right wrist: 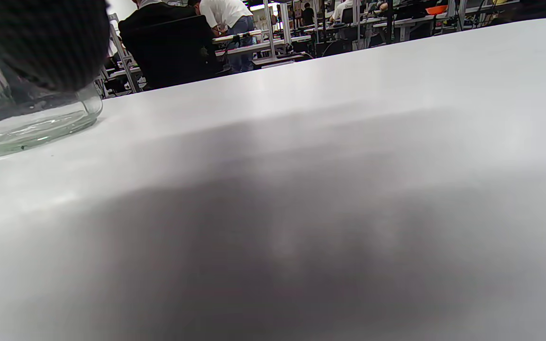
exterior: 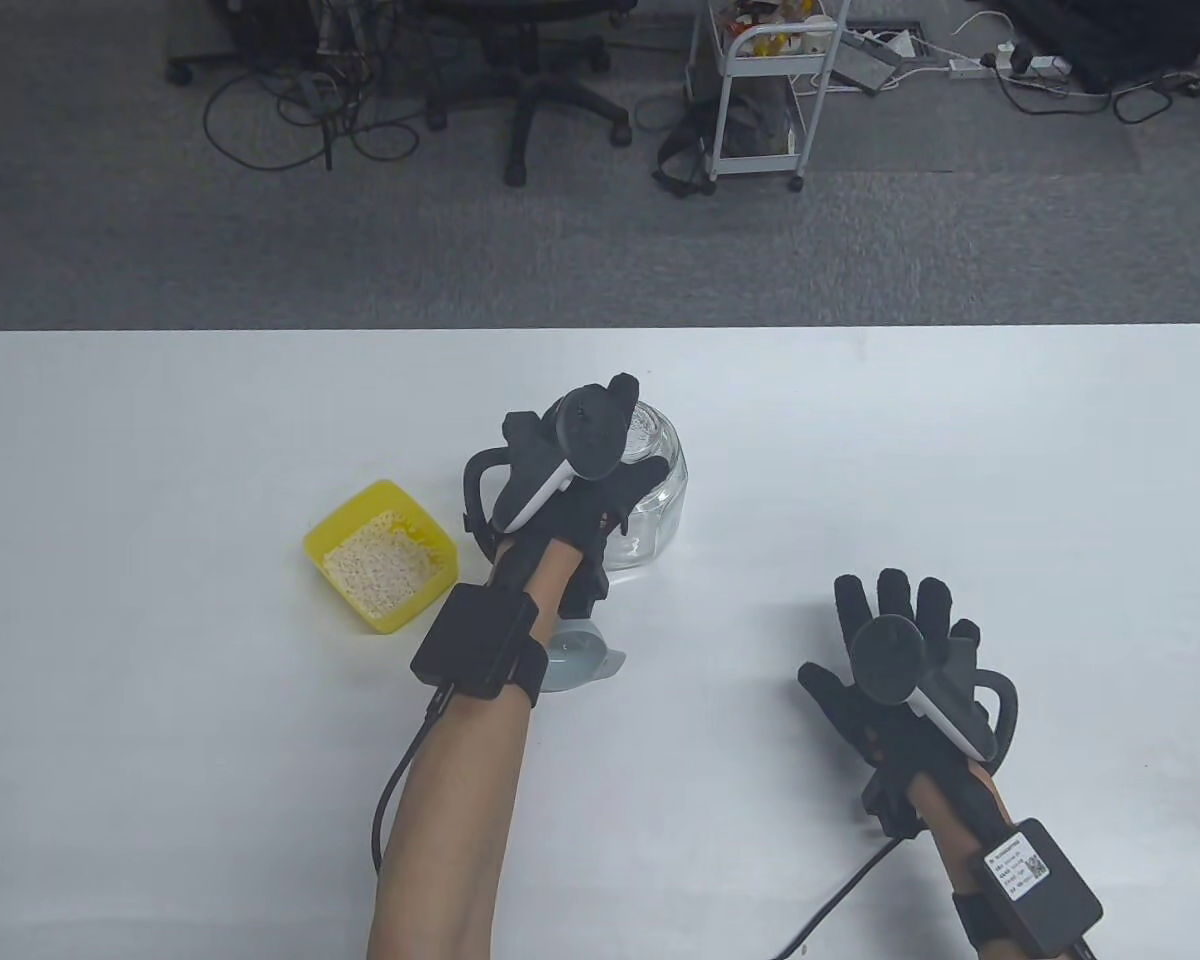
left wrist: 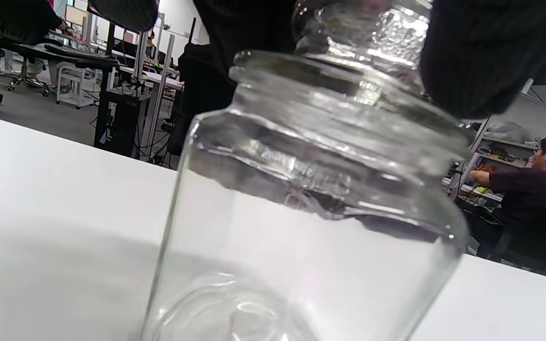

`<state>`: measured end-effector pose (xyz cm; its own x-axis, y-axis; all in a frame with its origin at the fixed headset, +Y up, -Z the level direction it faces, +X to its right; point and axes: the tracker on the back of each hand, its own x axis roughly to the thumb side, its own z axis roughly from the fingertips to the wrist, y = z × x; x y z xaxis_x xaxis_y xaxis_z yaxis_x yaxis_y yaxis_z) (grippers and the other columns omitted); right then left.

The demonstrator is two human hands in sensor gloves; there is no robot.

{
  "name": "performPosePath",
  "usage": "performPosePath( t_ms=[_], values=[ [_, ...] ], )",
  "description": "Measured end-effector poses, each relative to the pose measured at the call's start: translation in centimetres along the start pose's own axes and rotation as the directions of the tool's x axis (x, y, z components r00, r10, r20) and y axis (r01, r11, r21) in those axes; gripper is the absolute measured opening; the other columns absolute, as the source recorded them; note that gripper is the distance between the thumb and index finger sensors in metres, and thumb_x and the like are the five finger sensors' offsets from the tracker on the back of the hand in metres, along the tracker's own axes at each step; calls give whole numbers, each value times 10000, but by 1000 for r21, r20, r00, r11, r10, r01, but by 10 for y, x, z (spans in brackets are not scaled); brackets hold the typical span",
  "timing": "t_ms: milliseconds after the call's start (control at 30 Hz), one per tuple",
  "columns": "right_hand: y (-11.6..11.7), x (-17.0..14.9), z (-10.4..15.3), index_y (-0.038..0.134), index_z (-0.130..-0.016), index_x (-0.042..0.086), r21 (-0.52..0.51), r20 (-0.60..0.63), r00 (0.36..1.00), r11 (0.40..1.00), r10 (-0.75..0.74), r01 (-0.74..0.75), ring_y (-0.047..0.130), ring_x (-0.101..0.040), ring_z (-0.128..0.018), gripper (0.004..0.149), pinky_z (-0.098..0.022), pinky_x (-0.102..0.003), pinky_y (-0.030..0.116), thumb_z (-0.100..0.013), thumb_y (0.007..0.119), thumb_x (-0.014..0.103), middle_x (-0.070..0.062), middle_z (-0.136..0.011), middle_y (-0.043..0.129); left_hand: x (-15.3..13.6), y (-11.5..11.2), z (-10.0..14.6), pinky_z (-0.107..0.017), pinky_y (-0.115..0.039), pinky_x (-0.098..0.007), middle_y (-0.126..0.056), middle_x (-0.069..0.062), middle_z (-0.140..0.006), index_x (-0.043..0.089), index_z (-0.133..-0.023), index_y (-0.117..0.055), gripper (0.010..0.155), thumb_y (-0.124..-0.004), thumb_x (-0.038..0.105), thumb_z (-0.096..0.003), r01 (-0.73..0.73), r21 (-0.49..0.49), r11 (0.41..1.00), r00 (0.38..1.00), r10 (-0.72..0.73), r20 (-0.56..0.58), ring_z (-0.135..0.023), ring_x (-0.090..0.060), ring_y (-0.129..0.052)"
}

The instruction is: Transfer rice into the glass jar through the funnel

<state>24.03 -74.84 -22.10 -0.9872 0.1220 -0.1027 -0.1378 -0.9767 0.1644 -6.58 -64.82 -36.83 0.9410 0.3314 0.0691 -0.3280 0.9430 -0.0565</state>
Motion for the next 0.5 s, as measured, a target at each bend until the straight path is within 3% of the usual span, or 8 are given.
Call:
performPosePath(
  t_ms=[100, 300, 367, 500],
  values=[
    [-1, 0, 1, 215, -1030, 402, -7, 4, 1000, 1000, -7, 7, 132, -455, -1059, 888, -703, -723, 268, -361, 710, 710, -85, -1179, 183, 1, 8, 5, -846, -412, -722, -565, 18, -1254, 387, -1166, -446, 876, -895, 659, -464, 10, 33, 999, 1000, -10, 16, -1214, -287, -624],
    [-3, -3, 2, 217, -1030, 402, -11, 4, 1000, 1000, -27, 27, 129, -455, -1059, 886, -709, -721, 261, -362, 714, 707, -84, -1179, 181, -13, 57, 41, -823, -458, -723, -610, -38, -1218, 341, -1155, -490, 874, -897, 662, -451, -109, 204, 973, 990, 88, 106, -1172, -323, -675],
    [-5, -3, 4, 217, -1030, 401, -18, 9, 1000, 999, -29, 29, 130, -455, -1059, 887, -708, -721, 263, -362, 713, 707, -85, -1179, 183, -25, 73, 66, -809, -513, -711, -650, -58, -1193, 311, -1149, -522, 884, -904, 672, -437, -74, 265, 961, 988, 35, 151, -1139, -345, -719],
    [-10, 0, 8, 218, -1031, 401, -46, 25, 999, 998, -30, 31, 132, -455, -1060, 886, -706, -722, 264, -363, 713, 707, -86, -1179, 182, -58, 79, 119, -796, -586, -685, -696, -89, -1163, 276, -1141, -566, 883, -917, 678, -437, -37, 279, 959, 985, -12, 174, -1102, -368, -770]
  ],
)
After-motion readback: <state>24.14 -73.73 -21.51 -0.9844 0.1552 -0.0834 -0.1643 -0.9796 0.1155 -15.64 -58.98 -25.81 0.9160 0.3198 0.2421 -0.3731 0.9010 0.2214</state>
